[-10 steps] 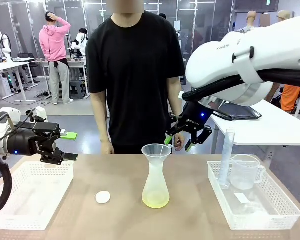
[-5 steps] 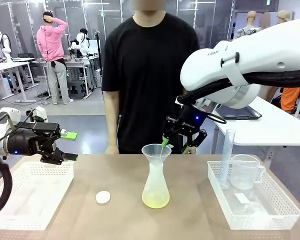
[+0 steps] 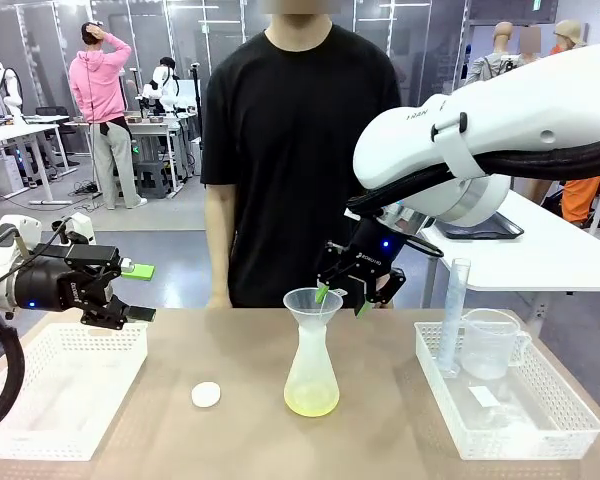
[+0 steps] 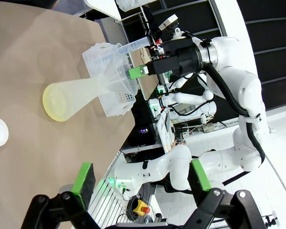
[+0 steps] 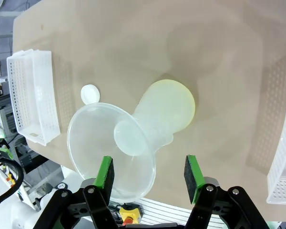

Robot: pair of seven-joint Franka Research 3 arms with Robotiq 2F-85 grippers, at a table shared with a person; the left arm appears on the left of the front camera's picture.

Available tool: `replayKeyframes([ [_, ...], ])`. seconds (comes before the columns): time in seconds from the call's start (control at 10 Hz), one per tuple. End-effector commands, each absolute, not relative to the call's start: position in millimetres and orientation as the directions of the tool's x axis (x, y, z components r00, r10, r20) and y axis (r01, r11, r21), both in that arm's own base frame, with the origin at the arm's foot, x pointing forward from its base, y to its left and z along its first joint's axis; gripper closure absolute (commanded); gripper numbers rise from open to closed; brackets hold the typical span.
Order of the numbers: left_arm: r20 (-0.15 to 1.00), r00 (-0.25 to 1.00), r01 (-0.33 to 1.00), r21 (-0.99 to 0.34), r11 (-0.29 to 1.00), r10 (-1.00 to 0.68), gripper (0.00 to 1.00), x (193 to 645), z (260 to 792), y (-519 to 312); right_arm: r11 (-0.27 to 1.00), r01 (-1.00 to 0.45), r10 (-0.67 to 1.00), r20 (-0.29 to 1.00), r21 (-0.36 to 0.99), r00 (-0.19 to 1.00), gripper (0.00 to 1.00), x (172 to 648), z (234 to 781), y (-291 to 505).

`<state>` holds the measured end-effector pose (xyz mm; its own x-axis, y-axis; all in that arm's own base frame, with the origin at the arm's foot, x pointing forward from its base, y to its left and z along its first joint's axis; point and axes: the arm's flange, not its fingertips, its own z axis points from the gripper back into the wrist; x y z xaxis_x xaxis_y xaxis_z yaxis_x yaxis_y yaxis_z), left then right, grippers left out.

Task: Prepare the solutions needed for the experiment.
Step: Once the solution is in the Big flask , pick up the Plastic Funnel and place it back into the right Organizing basket.

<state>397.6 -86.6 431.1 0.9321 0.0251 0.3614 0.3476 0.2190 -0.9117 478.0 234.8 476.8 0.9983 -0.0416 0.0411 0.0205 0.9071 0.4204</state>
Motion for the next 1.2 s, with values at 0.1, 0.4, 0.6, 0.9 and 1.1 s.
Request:
replayKeyframes([
  [0.1,0.361,0.932,0.349,-0.915,0.202,0.024,0.00,397.2,432.1,-86.5,0.897,0.076,-0.093,0.018,0.435,0.995,0.25,477.7,467.5,243.5],
  [0.4,0.361,0.932,0.349,-0.915,0.202,0.024,0.00,397.2,432.1,-86.5,0.894,0.079,-0.089,0.003,0.440,0.996,0.53,475.6,465.2,243.2],
  [0.6,0.361,0.932,0.349,-0.915,0.202,0.024,0.00,397.2,432.1,-86.5,0.890,0.092,-0.093,-0.019,0.446,0.995,0.60,472.7,465.6,241.8],
  [0.9,0.361,0.932,0.349,-0.915,0.202,0.024,0.00,397.2,432.1,-86.5,0.886,0.106,-0.102,-0.034,0.452,0.994,0.96,472.3,464.0,241.6],
  [1.1,0.361,0.932,0.349,-0.915,0.202,0.024,0.00,397.2,432.1,-86.5,0.887,0.107,-0.099,-0.042,0.449,0.994,1.00,472.3,463.4,242.7],
])
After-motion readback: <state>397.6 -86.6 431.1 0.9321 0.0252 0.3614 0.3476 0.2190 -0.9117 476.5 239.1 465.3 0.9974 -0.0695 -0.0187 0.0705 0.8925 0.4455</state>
